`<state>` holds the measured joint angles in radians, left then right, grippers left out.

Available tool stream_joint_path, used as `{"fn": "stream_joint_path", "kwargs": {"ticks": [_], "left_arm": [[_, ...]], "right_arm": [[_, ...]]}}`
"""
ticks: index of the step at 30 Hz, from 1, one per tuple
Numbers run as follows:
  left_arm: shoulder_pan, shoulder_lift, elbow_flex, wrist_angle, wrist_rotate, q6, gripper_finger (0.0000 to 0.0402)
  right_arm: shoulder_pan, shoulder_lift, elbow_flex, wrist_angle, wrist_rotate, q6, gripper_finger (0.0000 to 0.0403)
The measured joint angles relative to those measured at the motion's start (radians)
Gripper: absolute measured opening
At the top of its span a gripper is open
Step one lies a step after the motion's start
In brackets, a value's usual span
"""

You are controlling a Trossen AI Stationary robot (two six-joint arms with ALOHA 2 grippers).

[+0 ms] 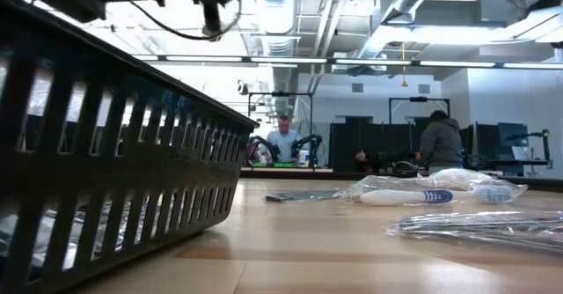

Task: Pick & Place Travel size toiletries
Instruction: Put the blue toothbrush into the right red bin

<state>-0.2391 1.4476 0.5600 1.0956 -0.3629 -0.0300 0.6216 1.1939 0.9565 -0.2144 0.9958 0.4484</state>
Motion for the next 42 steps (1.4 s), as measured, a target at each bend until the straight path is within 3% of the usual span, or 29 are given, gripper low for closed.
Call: {"fn": "stream_joint_path", "kwargs": {"ticks": [3, 8, 14, 19, 22, 30, 42], "left_arm": [[-0.009, -0.043, -0.053, 0.12, 0.076, 0.007, 0.0014], [-0.023, -0.053, -0.056, 0.16, 0.186, 0.021, 0.0014], [-0.058, -0.052, -0.049, 0.185, 0.209, 0.056, 0.0014], [-0.071, -0.052, -0.049, 0.195, 0.22, 0.079, 0.0014], [-0.071, -0.052, -0.048, 0.196, 0.246, 0.079, 0.0014], [-0.142, -0.052, 0.007, 0.194, 0.292, 0.095, 0.0014], [-0.161, -0.001, 0.089, 0.087, 0.198, 0.096, 0.0014]], "right_arm": [[-0.019, 0.044, 0.0, 0.112, -0.002, -0.078, 0.0265], [-0.056, 0.171, -0.001, 0.409, -0.067, -0.316, 0.0265], [-0.044, 0.328, -0.001, 0.857, -0.112, -0.713, 0.0265], [-0.013, 0.401, -0.001, 1.112, -0.13, -0.869, 0.0265], [-0.009, 0.418, -0.001, 1.204, -0.178, -0.874, 0.0265], [-0.062, 0.422, 0.0, 1.303, -0.471, -0.558, 0.0265], [-0.115, 0.431, 0.0, 1.277, -0.501, -0.589, 0.0265]]}}
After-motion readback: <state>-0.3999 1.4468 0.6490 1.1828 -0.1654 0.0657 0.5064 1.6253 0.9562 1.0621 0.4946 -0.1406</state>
